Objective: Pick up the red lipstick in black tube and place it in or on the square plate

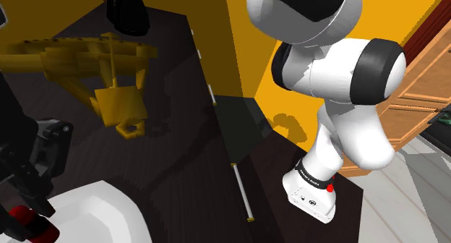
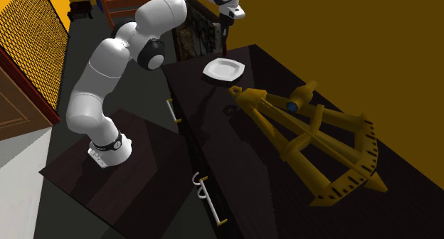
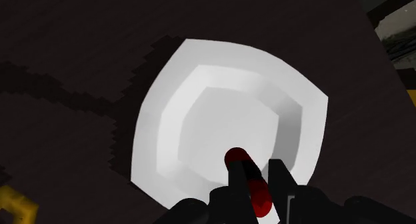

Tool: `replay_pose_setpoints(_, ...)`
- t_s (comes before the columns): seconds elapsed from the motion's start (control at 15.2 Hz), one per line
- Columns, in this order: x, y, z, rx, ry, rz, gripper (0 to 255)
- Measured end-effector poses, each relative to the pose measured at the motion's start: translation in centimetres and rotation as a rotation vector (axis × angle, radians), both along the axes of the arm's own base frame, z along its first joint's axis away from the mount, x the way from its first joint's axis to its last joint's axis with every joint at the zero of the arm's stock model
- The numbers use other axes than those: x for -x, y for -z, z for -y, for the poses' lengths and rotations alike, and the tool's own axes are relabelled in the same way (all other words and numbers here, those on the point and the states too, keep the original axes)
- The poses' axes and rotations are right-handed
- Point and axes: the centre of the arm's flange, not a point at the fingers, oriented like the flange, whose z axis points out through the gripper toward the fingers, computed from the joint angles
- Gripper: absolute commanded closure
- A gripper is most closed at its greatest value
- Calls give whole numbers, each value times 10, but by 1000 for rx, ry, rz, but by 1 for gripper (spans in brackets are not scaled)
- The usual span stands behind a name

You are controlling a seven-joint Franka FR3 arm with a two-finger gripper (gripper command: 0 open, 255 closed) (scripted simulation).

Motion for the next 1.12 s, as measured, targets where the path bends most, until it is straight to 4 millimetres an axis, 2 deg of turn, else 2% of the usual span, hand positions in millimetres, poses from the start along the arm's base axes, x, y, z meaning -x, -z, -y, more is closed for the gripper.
replay_pose_setpoints(1.12,1,84,1,0,1,0,255)
